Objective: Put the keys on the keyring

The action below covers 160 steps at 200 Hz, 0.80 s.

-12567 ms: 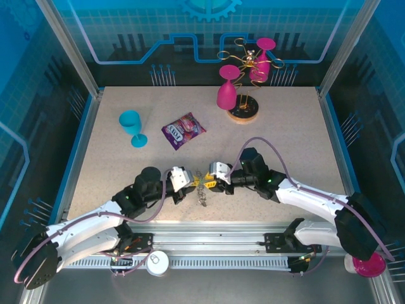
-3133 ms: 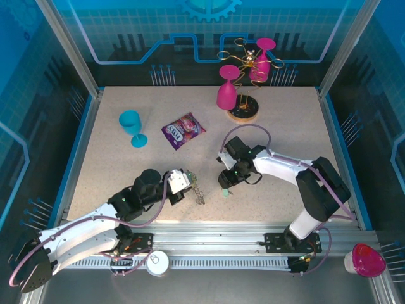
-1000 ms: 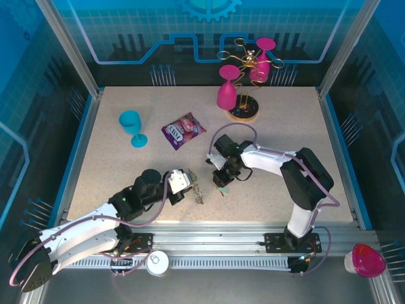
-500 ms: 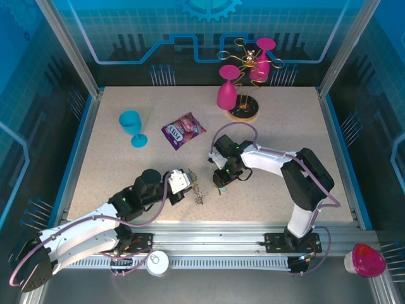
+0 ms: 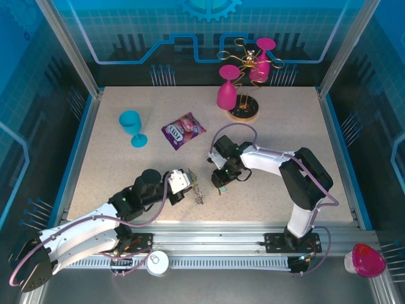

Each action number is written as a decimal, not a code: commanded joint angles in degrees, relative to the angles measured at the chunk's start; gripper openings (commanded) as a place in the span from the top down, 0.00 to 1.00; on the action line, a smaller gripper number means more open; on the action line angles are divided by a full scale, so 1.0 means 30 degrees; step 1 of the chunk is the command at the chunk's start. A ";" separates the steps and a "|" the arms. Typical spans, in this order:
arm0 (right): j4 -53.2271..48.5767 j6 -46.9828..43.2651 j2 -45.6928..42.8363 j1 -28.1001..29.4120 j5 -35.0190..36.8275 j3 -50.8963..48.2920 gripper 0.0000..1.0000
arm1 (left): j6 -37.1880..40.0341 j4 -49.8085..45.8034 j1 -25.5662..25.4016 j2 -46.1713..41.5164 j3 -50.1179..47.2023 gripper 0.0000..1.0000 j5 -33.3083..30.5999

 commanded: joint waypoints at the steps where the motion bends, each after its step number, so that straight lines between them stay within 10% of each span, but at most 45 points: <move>1: 0.0145 -0.0128 0.0491 0.0074 -0.0814 0.0477 0.66 | 0.0272 0.0361 -0.0101 -0.0062 0.0282 1.00 -0.0002; 160: -0.0233 -0.0446 0.0618 0.0167 -0.1219 0.0625 0.79 | 0.0305 0.0359 -0.0098 0.0018 0.0267 1.00 -0.0012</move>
